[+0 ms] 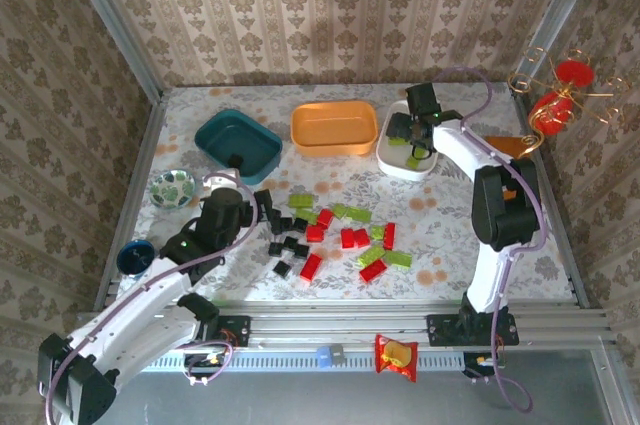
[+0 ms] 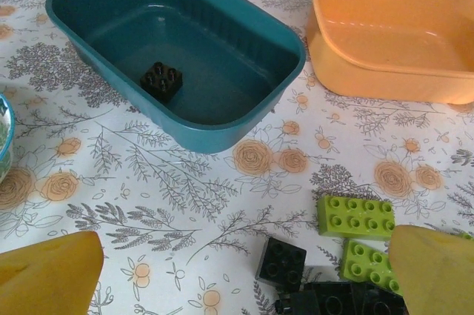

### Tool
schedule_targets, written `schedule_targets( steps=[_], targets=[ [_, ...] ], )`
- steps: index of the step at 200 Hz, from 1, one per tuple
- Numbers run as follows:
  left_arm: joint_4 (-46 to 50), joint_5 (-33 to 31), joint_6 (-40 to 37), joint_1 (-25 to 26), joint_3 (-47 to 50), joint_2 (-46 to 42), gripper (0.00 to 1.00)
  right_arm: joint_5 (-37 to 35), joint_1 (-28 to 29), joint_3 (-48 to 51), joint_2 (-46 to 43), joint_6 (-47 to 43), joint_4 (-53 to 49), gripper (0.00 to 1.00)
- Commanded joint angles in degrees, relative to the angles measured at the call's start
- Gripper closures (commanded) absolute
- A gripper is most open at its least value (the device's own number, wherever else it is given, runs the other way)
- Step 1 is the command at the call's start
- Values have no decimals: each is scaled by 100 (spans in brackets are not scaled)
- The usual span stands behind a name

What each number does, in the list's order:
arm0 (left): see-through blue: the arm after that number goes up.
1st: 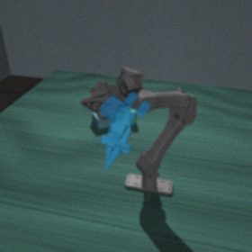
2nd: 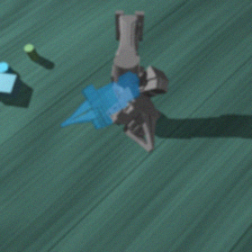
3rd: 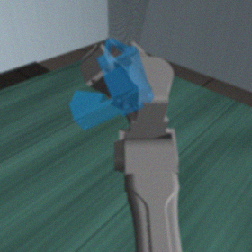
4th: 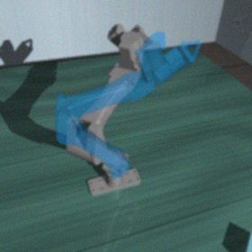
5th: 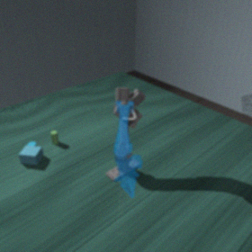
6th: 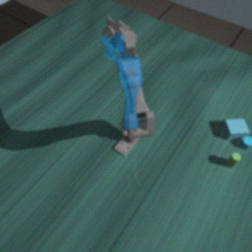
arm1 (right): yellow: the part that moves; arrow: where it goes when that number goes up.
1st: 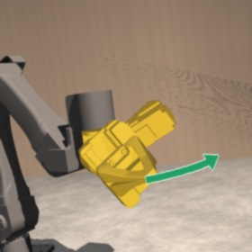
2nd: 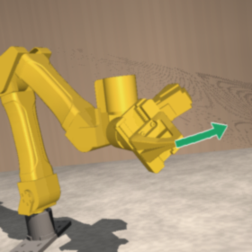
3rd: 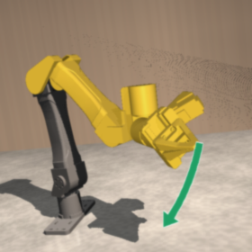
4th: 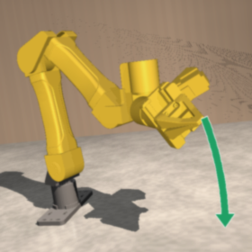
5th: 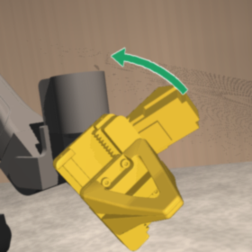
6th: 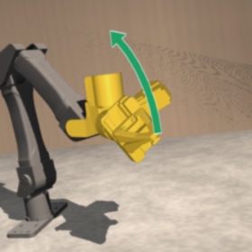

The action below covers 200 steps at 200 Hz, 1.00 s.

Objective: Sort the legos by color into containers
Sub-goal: Place the lego in the container, then pick up the lego from the bottom-center of the table.

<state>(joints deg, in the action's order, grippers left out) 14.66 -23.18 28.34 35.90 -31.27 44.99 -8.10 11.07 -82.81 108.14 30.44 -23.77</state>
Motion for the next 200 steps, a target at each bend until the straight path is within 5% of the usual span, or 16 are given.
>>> schedule_targets(
  steps=[1,101,148,200],
  targets=[
    [225,46,101,-73,-134,-30,0,285,154,544,-691,195,83,11],
    [349,279,313,-162,182,-245,0,284,1580,3631,-3265,788,-261,26],
    [551,23,372,-233,79,-319,0,877,1730,4332,-3112,1122,-4,45],
    [1027,-652,506,-251,-206,-880,0,989,1899,4677,-3131,1166,445,39]
  ],
)
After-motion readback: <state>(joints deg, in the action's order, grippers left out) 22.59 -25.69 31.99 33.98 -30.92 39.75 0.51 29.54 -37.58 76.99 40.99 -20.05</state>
